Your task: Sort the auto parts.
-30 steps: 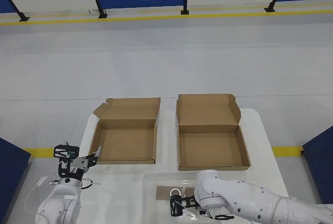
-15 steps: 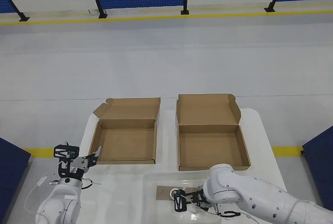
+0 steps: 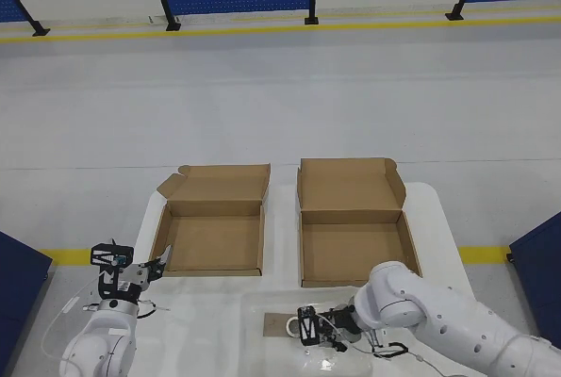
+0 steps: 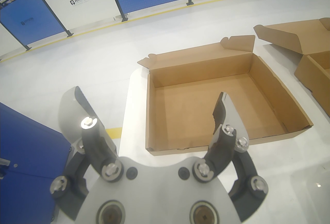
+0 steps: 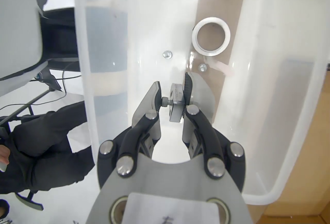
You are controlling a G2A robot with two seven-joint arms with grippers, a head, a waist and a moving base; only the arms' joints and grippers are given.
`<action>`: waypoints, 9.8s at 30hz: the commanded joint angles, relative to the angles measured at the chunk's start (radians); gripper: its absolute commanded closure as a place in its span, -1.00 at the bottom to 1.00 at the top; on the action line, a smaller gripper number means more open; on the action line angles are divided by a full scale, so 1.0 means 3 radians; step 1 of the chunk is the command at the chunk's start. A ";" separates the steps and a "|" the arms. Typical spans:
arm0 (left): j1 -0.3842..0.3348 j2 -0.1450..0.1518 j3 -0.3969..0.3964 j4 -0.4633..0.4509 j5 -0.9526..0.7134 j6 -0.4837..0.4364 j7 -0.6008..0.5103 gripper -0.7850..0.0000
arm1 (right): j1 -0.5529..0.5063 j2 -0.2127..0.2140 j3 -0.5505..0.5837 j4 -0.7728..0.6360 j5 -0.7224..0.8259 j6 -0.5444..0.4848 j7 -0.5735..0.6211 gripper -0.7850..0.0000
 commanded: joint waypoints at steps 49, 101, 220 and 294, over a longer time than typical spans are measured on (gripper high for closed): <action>0.0000 0.0000 0.0000 0.0000 0.0000 0.0000 0.0000 -1.00 | -0.0595 0.0464 0.0680 0.0156 0.3067 -0.0837 -0.1213 1.00; 0.0000 0.0000 0.0000 0.0000 0.0000 0.0000 0.0000 -1.00 | -0.0427 -0.0144 0.1733 -0.0454 0.7218 0.0521 0.0856 1.00; 0.0000 0.0000 0.0000 0.0000 0.0000 0.0000 0.0000 -1.00 | -0.1162 -0.0960 0.2762 -0.0640 0.6804 0.1573 0.0693 1.00; 0.0000 0.0000 0.0000 0.0000 0.0000 0.0000 0.0000 -1.00 | -0.1812 -0.0733 0.3262 -0.0086 0.0875 0.3057 -0.0604 1.00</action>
